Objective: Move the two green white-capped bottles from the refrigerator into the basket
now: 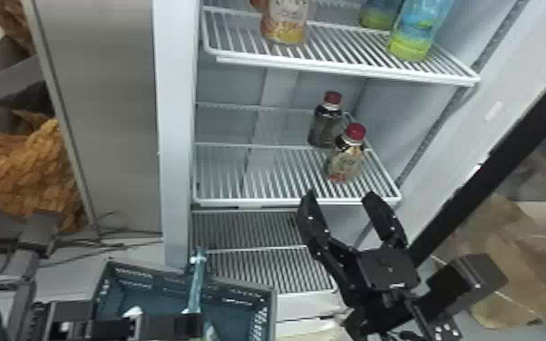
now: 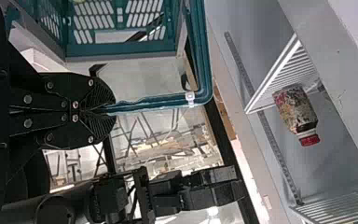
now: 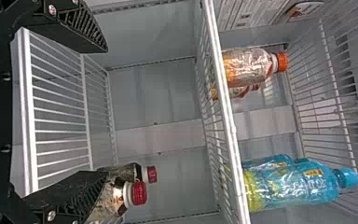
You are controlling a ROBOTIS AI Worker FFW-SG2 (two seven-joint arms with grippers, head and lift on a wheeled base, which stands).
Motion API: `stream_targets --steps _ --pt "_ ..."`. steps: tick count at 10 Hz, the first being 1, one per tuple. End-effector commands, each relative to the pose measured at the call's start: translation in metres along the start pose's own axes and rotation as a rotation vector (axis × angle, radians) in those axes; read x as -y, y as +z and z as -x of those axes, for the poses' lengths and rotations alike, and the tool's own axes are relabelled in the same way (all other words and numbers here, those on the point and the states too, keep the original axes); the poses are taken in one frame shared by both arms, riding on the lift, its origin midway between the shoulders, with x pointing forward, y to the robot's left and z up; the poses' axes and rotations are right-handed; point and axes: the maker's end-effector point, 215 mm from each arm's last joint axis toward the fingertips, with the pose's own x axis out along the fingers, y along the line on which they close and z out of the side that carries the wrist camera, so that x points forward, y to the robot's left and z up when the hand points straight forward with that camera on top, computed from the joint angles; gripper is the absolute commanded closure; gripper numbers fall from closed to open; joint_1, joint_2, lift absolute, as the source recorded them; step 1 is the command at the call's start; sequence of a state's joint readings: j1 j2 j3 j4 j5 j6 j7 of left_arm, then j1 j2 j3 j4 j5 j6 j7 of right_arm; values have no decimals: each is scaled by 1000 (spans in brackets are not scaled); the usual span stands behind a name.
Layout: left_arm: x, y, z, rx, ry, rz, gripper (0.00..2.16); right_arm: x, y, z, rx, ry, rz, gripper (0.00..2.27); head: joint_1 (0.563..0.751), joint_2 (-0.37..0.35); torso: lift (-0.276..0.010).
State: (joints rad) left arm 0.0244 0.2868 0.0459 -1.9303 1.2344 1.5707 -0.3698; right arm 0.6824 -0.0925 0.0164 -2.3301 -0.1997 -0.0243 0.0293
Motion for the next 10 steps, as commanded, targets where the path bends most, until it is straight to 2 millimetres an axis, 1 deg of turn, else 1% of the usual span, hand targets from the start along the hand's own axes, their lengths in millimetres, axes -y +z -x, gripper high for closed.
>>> stream_targets --steps 1,7,10 --pt "1 0 1 1 -3 0 1161 3 2 1 4 -9 12 111 695 -285 -263" --pt "1 0 0 3 -6 2 1161 16 1 3 1 -38 42 110 695 -305 -263" --pt "2 0 0 3 -10 2 1161 18 3 3 6 -42 46 110 695 -313 -263"
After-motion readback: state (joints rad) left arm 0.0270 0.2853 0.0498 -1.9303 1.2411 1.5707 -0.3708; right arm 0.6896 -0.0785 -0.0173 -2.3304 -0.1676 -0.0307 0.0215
